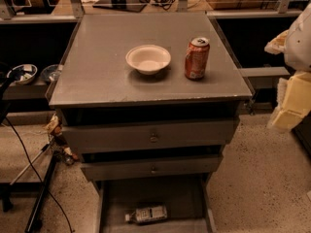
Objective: Pick blue plastic bottle from bottom drawer and place on counter
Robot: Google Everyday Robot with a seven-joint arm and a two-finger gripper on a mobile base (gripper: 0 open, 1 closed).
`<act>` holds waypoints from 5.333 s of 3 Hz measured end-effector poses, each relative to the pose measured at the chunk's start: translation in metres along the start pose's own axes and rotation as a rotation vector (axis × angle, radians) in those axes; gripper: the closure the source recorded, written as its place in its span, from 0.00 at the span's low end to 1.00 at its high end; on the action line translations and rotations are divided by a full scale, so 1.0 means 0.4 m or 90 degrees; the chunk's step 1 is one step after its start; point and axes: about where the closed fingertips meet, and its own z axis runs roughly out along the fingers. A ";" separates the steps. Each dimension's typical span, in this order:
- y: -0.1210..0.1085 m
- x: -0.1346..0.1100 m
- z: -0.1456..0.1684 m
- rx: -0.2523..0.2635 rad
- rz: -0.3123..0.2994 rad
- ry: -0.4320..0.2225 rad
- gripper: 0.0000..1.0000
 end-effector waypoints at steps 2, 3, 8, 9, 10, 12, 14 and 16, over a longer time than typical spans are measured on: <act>0.054 -0.026 0.160 -0.041 -0.002 -0.039 0.00; 0.055 -0.025 0.161 -0.042 -0.002 -0.038 0.00; 0.226 -0.065 0.456 -0.076 -0.043 -0.016 0.00; 0.241 -0.065 0.502 -0.098 -0.050 -0.005 0.00; 0.241 -0.065 0.503 -0.098 -0.050 -0.004 0.00; 0.290 -0.126 0.679 -0.144 -0.037 -0.018 0.00; 0.319 -0.130 0.728 -0.156 -0.037 -0.018 0.00; 0.362 -0.111 0.872 -0.190 -0.035 -0.015 0.00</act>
Offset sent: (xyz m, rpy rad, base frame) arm 0.0039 0.0175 -0.0627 0.0836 0.0292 0.0151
